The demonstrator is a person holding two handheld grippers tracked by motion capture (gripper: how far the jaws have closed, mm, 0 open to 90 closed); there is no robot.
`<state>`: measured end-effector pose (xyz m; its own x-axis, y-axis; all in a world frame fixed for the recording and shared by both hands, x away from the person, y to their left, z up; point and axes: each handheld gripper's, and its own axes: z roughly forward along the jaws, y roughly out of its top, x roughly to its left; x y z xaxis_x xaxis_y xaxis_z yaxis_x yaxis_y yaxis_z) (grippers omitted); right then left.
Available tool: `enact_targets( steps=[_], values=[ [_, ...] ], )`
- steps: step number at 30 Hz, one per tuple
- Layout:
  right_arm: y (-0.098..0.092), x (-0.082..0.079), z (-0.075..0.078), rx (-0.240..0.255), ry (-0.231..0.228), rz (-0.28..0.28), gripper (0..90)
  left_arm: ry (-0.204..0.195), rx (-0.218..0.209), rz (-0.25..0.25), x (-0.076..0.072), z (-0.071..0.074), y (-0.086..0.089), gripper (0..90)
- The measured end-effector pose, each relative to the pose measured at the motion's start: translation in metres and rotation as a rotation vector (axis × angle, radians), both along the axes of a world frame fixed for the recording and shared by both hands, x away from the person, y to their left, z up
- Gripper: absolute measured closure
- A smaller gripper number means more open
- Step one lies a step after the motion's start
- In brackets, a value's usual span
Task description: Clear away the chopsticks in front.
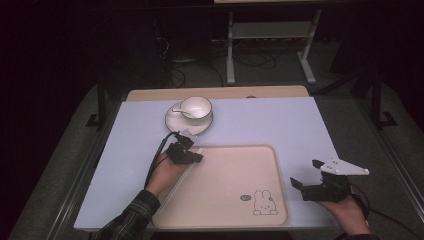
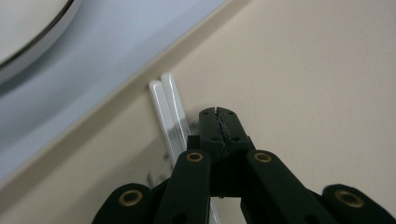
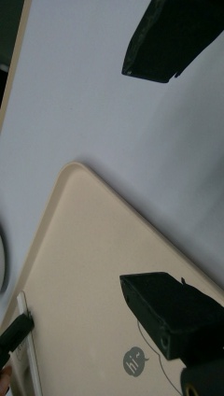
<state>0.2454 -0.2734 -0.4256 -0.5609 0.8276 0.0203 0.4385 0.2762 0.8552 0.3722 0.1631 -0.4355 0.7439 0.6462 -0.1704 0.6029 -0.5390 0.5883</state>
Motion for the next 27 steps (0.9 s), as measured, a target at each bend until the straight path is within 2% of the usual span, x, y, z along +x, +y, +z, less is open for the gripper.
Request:
enact_targets(
  steps=[15, 27],
  values=[
    [0.0, -0.002, 0.002, 0.004, -0.01, -0.003, 1.4, 0.03, -0.002, 0.036, -0.038, 0.002, 0.041, 89.4],
    [0.0, -0.002, 0.002, 0.002, -0.011, 0.003, 1.4, 0.01, 0.033, 0.101, -0.048, 0.004, 0.06, 89.4]
  ],
)
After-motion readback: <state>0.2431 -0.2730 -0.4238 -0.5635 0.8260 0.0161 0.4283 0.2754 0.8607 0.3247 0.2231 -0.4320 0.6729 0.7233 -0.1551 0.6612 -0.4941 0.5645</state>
